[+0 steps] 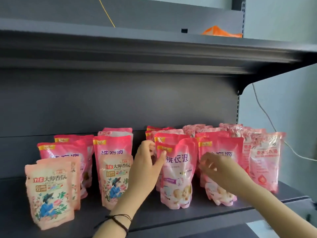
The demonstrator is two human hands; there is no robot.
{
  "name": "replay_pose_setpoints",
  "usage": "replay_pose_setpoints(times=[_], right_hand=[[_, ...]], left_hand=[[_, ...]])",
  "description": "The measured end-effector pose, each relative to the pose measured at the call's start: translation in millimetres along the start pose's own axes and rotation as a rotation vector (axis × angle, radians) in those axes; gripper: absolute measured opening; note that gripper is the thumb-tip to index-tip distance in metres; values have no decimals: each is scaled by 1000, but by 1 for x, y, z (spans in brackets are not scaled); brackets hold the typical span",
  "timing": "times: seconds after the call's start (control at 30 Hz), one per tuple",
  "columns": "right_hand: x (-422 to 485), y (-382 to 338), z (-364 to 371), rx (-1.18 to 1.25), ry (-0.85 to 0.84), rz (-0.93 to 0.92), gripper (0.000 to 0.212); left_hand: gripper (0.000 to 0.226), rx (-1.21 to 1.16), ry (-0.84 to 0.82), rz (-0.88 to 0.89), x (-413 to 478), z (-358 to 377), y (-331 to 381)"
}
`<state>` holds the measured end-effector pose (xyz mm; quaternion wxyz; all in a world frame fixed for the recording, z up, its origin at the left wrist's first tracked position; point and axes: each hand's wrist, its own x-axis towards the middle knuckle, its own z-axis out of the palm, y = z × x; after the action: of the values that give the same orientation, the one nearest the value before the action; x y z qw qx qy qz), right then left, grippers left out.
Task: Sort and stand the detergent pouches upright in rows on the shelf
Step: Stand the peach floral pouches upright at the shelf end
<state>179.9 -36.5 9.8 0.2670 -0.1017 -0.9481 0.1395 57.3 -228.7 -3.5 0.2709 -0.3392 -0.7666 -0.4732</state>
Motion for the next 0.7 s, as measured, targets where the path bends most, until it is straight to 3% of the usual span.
replay_pose_setpoints(times=[0.13,0.2,0.33,0.4,0.5,0.7], right_hand=[[29,-5,6,303,186,77,31],[39,-7,15,379,258,104,33],[46,-9,39,549,293,139,12],[45,-8,52,638,279,150,30],[41,-11,65,864,276,252,40],[44,-20,89,1200,353,355,37]], left_hand=[[48,-579,-12,-300,16,26,7],[41,-735,-50,-362,16,35,9],[36,-780,67,-384,18,49,10],[38,-774,188,-398,20,58,10],[41,-739,333,-385,24,70,10],[56,-791,481,-457,38,80,4]])
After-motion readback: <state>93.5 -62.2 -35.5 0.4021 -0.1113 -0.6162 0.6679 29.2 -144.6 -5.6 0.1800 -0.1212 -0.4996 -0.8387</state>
